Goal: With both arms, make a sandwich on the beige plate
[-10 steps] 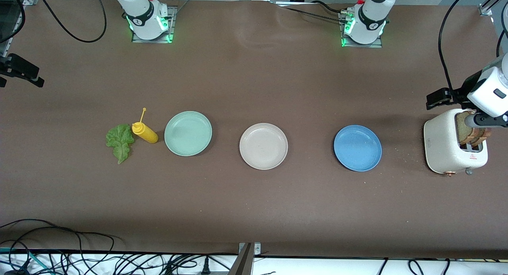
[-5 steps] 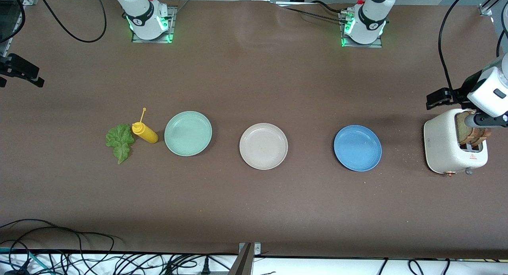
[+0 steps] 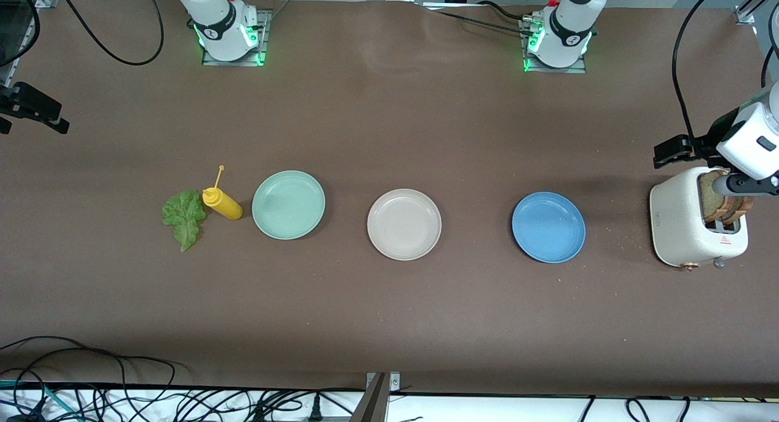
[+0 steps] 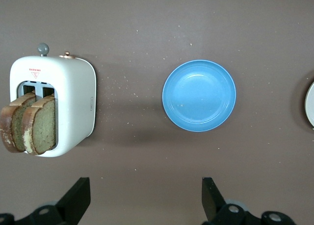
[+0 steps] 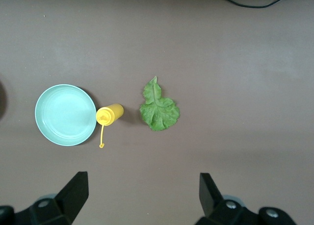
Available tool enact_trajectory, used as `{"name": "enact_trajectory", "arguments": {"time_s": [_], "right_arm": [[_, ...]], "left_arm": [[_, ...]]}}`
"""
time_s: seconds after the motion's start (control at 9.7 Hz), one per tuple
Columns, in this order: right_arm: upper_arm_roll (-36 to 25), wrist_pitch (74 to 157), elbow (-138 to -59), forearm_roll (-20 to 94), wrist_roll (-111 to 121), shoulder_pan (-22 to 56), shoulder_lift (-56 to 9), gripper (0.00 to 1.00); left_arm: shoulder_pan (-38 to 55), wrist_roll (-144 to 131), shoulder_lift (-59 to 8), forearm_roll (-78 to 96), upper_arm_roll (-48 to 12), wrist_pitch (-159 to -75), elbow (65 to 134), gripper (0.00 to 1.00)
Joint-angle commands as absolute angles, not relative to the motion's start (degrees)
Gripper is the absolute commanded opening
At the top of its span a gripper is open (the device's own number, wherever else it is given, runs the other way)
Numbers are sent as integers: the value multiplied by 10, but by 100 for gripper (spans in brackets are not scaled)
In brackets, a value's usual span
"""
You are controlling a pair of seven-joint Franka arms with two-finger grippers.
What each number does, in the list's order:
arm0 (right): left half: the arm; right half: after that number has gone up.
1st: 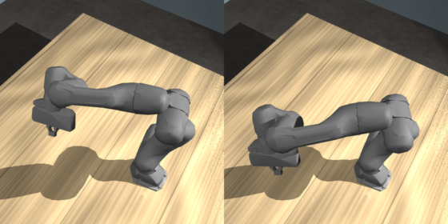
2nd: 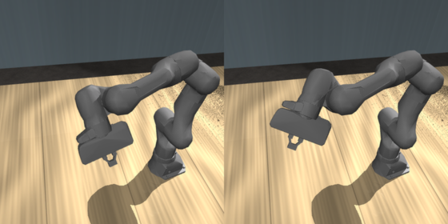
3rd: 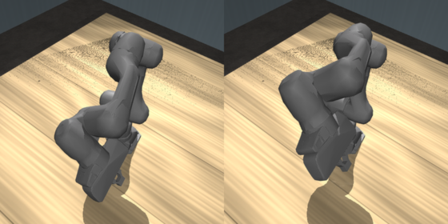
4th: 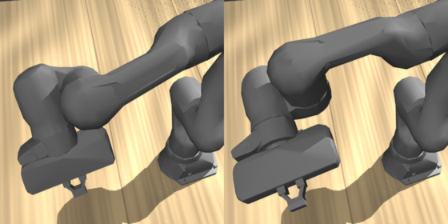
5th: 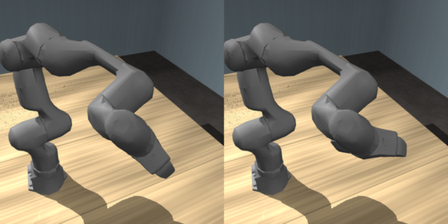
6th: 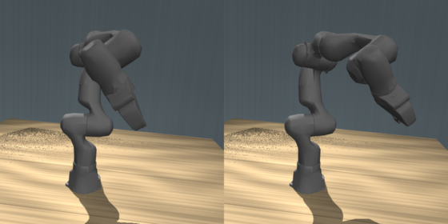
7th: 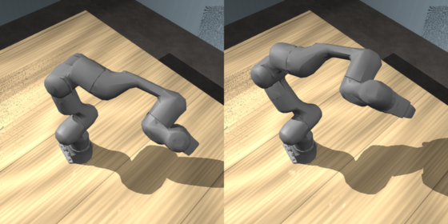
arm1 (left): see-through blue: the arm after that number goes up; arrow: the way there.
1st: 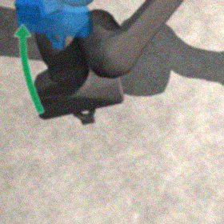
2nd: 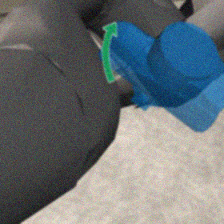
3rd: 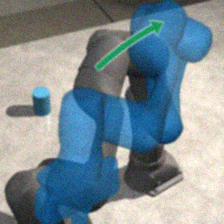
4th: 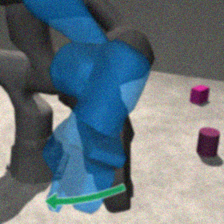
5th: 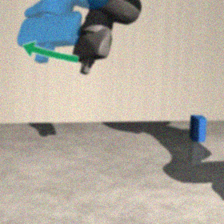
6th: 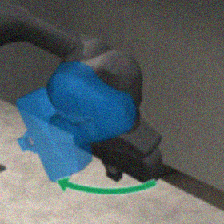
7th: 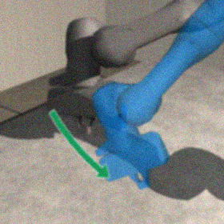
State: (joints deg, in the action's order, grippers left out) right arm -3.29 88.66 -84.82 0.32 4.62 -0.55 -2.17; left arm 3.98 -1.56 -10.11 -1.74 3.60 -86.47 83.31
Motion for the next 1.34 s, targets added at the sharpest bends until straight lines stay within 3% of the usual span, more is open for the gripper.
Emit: {"name": "enact_trajectory", "arguments": {"time_s": [0.0,1.24], "right_arm": [[-33,880,-847,11,45,-5,-17,100],[-32,874,-847,11,43,-5,-16,100]], "left_arm": [[42,-3,-108,-18,37,-854,813,100],[33,-2,-118,-30,40,-874,815,100]]}}
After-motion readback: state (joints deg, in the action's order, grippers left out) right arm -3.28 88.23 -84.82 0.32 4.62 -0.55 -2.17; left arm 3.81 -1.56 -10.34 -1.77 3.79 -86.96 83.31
